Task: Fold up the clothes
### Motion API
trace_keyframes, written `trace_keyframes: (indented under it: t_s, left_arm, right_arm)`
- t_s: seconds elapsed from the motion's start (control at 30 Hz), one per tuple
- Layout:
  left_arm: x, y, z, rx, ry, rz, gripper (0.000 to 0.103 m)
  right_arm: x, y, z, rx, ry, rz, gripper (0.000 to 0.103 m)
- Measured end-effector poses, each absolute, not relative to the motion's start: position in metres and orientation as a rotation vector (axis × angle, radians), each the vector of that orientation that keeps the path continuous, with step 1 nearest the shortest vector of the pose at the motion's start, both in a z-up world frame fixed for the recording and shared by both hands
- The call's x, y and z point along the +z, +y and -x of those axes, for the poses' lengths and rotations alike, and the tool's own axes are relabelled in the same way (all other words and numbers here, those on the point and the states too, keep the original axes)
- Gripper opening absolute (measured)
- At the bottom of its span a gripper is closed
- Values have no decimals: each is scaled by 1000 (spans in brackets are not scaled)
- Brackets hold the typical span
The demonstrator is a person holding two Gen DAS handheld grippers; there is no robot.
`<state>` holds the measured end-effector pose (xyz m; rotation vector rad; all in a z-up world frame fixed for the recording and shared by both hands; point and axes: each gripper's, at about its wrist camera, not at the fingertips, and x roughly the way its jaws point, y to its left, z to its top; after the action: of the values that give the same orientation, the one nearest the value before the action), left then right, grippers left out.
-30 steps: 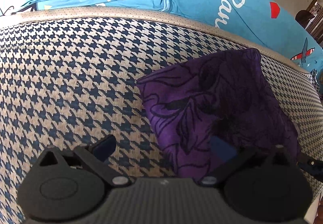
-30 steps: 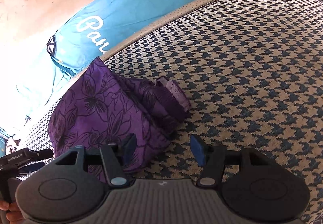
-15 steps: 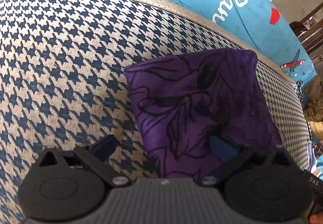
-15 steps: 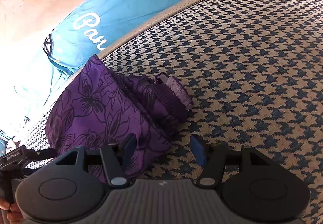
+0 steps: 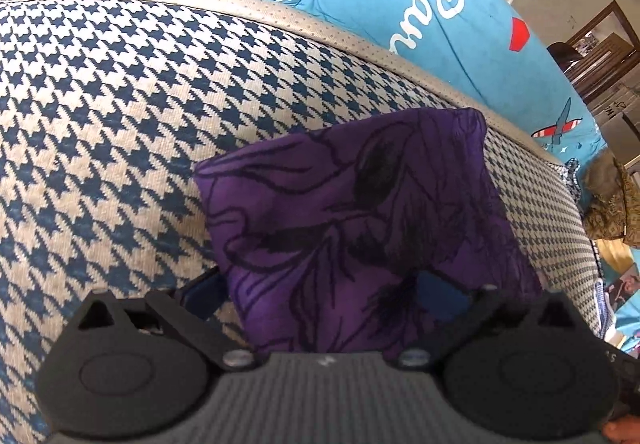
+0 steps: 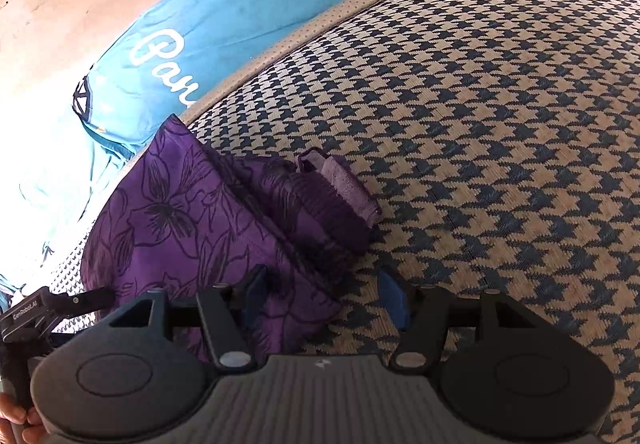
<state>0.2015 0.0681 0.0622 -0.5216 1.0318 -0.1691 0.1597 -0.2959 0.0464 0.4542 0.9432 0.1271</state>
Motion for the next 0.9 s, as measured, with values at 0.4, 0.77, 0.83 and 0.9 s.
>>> trace_keyframes:
  t_s: [0.4, 0.77, 0.83, 0.9]
  left_arm:
    - [70, 57, -213, -172, 1021, 465, 103]
    - [72, 29, -210, -155, 989, 332, 102]
    - [72, 27, -209, -146, 981, 332, 102]
    - [73, 26, -208, -135, 973, 324, 98]
  right_arm:
    - [36, -274, -178, 196, 910, -497, 62]
    - [36, -253, -184, 242, 887, -441, 42]
    - [36, -250, -184, 241, 883, -425, 39]
    - [37, -249, -184, 237, 878, -412, 35]
